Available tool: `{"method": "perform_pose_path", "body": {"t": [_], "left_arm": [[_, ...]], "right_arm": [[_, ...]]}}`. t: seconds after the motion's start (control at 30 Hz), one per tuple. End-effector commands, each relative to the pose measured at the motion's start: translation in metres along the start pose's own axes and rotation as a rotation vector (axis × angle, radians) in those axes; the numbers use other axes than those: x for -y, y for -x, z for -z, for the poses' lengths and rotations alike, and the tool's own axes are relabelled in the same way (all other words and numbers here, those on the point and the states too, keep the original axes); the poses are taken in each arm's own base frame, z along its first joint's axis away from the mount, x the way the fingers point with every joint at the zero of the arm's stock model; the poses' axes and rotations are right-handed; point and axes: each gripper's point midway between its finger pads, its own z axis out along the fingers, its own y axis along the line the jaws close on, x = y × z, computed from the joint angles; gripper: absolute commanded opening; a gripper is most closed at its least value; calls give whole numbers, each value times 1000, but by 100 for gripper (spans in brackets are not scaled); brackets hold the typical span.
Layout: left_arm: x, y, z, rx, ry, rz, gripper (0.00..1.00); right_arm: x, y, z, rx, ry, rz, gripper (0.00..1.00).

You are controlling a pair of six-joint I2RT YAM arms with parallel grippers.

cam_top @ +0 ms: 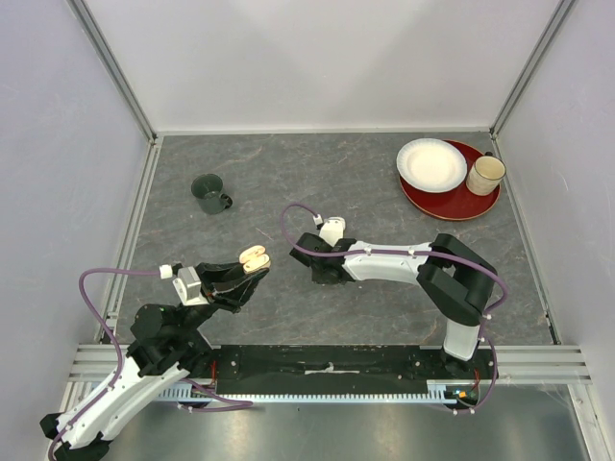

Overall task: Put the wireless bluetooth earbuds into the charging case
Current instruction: Pick up the earbud from the center of the board.

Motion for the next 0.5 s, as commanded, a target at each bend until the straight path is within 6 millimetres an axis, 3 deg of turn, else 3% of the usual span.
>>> {"method": "perform_pose_path", "body": {"t": [0.0, 0.2, 0.23, 0.3, 0.43, 0.47], "left_arm": [[3, 21, 0, 72, -7, 19, 2], [2, 17, -5, 63, -1, 27, 2], [1, 16, -6, 64, 1, 28, 2], [1, 15, -8, 64, 5, 37, 2], [-1, 13, -11, 74, 14, 54, 2], [-3, 12, -12, 72, 23, 57, 2]], "right_arm": [[-1, 10, 9, 19, 11, -6, 14], [-4, 60, 57, 206, 129, -96, 6], [-10, 77, 78, 264, 198, -138, 5], [-6, 84, 91, 320, 230, -160, 3], [-3, 112, 141, 490, 308, -189, 0], [-5, 108, 149, 521, 317, -157, 0]]}}
